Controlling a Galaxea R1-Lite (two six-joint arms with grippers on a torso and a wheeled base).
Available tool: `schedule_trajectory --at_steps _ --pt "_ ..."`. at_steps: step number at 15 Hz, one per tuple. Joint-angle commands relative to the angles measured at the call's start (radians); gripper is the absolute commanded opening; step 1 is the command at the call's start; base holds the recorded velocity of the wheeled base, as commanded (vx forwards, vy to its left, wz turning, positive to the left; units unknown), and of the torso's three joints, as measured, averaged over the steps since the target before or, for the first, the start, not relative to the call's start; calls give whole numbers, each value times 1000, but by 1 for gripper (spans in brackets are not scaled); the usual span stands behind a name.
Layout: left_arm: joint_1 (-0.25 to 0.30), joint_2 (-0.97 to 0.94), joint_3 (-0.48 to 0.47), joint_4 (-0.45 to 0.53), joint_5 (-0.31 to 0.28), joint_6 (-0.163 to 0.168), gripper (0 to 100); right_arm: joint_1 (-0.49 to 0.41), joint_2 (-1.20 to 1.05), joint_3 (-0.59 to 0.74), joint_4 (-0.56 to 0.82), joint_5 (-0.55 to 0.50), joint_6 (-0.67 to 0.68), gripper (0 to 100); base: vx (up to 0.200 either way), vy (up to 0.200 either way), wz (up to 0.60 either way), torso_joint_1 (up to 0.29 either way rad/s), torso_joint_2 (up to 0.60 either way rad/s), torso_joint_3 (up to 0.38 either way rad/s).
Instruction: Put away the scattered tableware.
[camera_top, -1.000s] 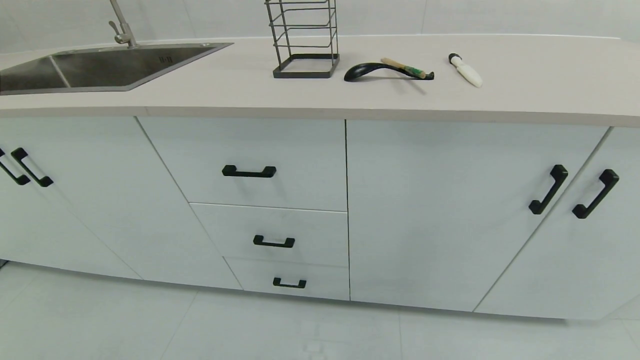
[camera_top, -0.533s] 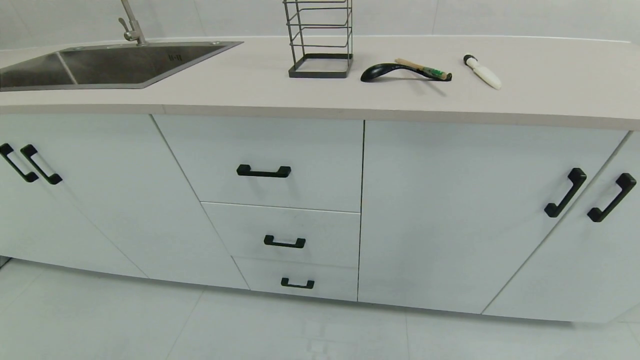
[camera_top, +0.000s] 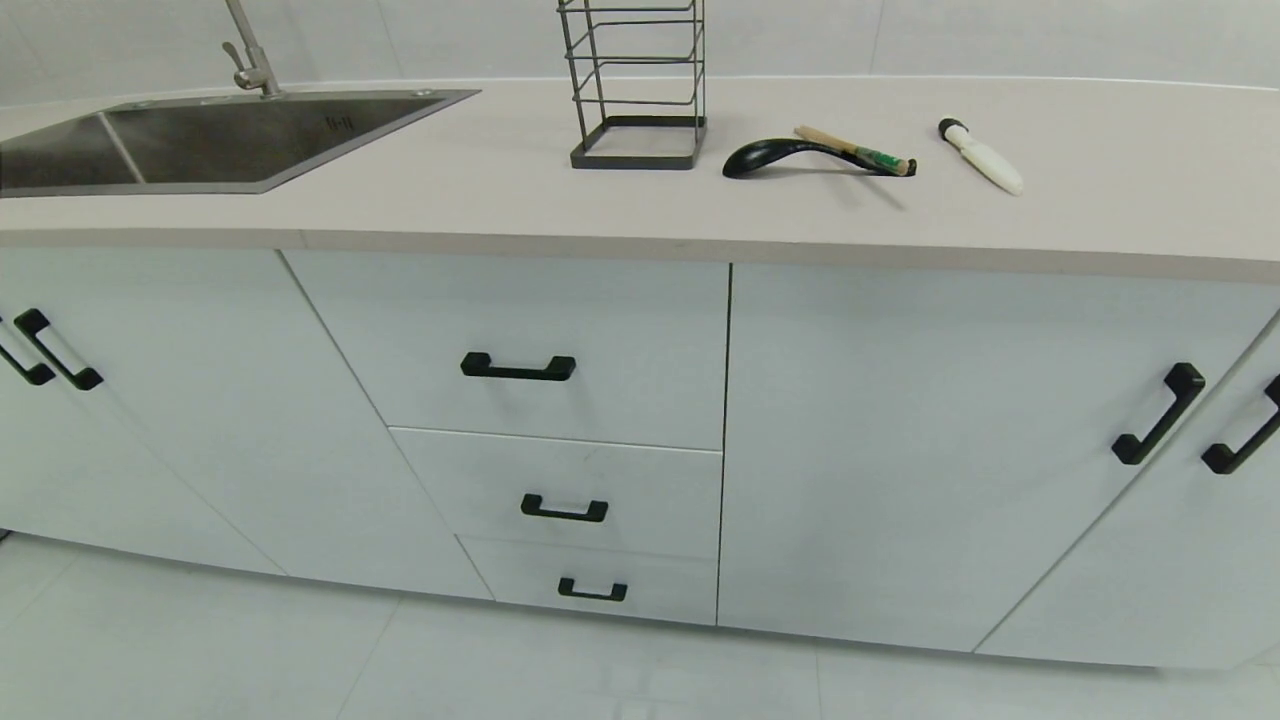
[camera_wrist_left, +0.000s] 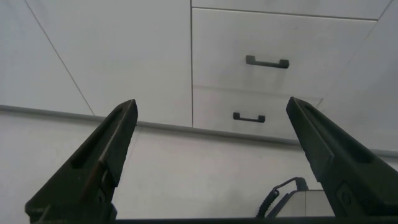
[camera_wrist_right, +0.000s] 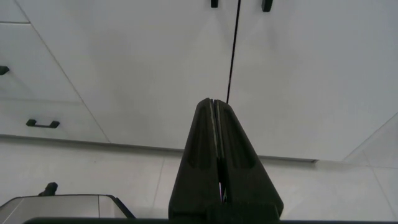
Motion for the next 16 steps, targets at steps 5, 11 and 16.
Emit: schedule_trajectory --at_steps 5,11,16 --pt "0 -2 0 1 -1 1 100 0 1 0 0 1 -1 0 0 0 0 0 0 0" --pt "-2 -2 1 -2 -5 9 100 0 1 0 0 1 -1 0 0 0 0 0 0 0" --pt "-11 59 -197 64 -84 276 100 0 1 0 0 1 -1 0 0 0 0 0 0 0"
